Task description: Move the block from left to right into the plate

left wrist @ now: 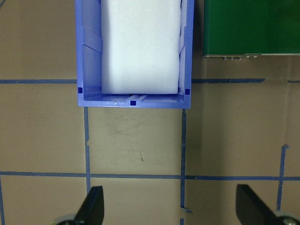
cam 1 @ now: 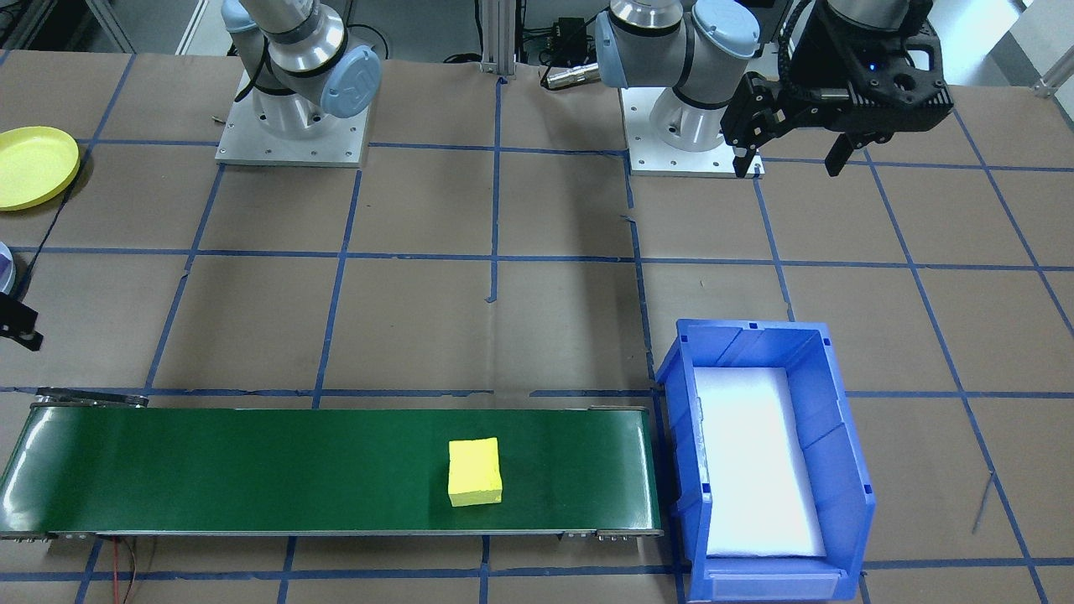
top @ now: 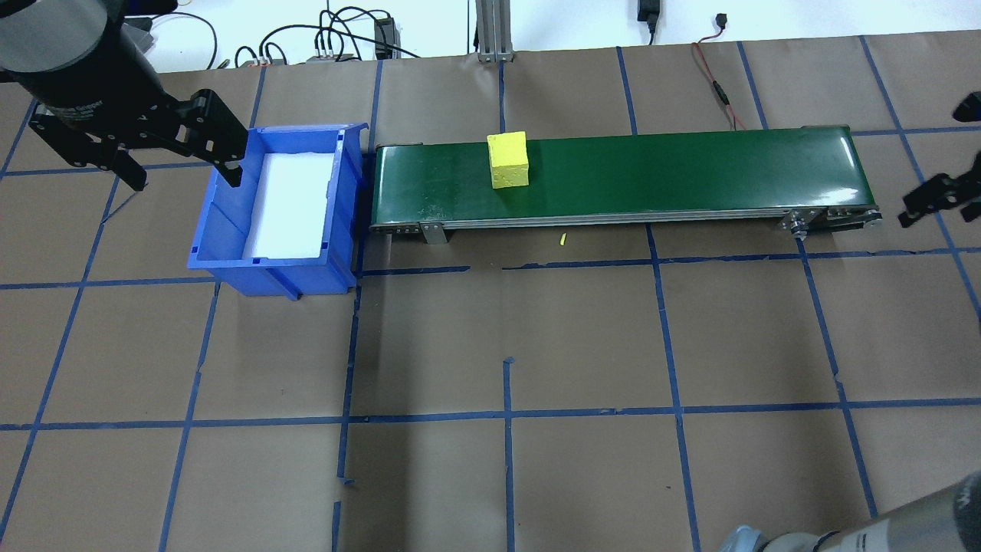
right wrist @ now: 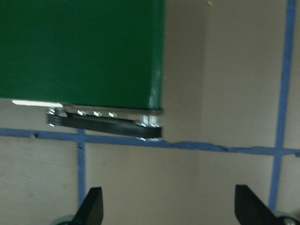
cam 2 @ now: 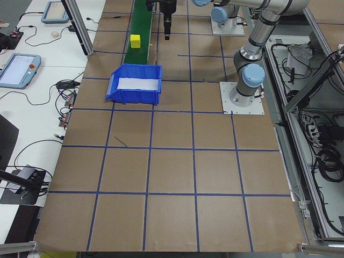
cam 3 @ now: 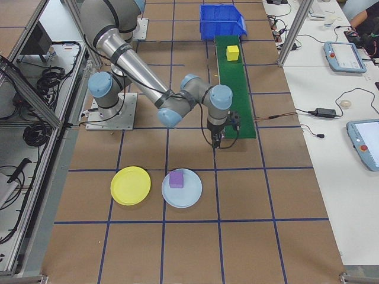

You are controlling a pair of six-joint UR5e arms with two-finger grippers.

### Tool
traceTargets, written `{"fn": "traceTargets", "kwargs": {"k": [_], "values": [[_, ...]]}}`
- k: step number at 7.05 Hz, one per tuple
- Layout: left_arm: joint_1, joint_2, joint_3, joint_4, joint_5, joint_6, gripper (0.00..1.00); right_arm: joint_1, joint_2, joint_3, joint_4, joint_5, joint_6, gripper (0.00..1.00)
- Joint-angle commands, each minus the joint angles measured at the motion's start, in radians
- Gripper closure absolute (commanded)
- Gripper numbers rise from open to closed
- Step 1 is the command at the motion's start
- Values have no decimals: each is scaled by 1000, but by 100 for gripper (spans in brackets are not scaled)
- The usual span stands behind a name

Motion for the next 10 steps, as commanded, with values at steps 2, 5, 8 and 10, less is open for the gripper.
{"fn": "traceTargets", "kwargs": {"k": [2,5,8,10], "values": [[-8,1,-11,4,-5,-19,0,271,32,-93,2,92,367,0],[-9,1,-15,4,-7,-12,0,430,133,-188,-14,214,661,0],[-9,1,-14,4,-7,-13,0,453,162,-208,-15,296,702,0],[-8,1,-14,4,-7,-16,0,470,170,-219,-15,300,718,0]]}}
